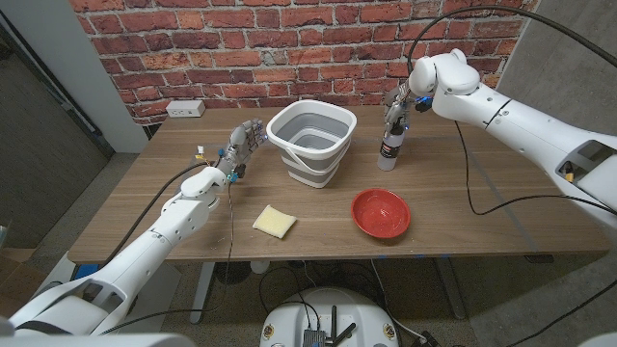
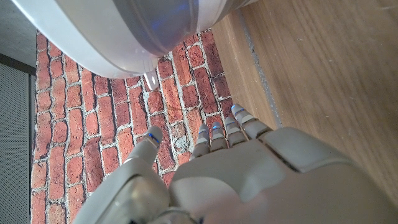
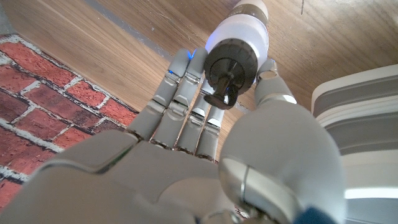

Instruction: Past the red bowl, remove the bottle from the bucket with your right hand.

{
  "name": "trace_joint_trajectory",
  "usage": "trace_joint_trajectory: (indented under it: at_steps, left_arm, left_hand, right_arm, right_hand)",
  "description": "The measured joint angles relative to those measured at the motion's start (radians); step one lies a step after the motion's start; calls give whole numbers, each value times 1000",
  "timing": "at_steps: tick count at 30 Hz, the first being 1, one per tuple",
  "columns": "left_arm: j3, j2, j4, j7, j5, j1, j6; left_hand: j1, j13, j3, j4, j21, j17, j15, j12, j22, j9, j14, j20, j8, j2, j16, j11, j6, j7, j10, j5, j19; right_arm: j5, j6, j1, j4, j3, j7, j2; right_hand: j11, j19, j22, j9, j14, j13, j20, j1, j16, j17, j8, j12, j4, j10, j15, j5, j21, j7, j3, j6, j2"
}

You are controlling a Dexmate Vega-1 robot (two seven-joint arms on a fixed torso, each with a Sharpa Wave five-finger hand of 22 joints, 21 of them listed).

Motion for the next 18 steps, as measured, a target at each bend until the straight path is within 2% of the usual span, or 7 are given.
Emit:
trace_joint_trajectory:
  at_steps: [9,12,14,18]
  left_arm:
    - [0,-2,6,-7,-1,-2,-3]
    - [0,-2,6,-7,-1,-2,-3]
    - [0,-2,6,-8,-1,-2,-3]
    - [0,-4,12,-8,-1,-5,-4]
  left_hand:
    - [0,0,0,0,0,0,0,0,0,0,0,0,0,0,0,0,0,0,0,0,0]
    - [0,0,3,3,0,0,0,0,0,0,0,0,0,0,0,0,0,0,0,0,0]
    - [0,0,3,3,0,0,0,0,0,0,0,0,0,0,0,0,0,0,0,0,0]
    - [0,0,3,3,0,0,0,0,0,0,0,0,0,0,0,0,0,0,0,0,0]
  right_arm:
    - [-5,0,0,1,-6,2,6]
    - [-5,0,0,1,-9,2,7]
    - [-5,0,0,0,-9,2,7]
    - [-18,-4,2,-2,-13,13,9]
  right_hand:
    - [-6,-7,0,0,-11,2,4,-2,-6,0,-1,-3,2,-6,4,2,0,2,-6,-12,2]
    - [-13,-15,0,1,-23,9,4,-6,-11,1,-12,-11,2,-13,5,2,0,12,-6,-31,6]
    - [-18,-27,0,5,-43,14,6,-9,-19,1,-20,-21,5,-19,10,2,0,14,-16,-50,9]
    - [1,-50,-5,5,-86,19,8,-15,-35,5,-38,-36,8,-62,22,6,-1,23,-31,-88,15]
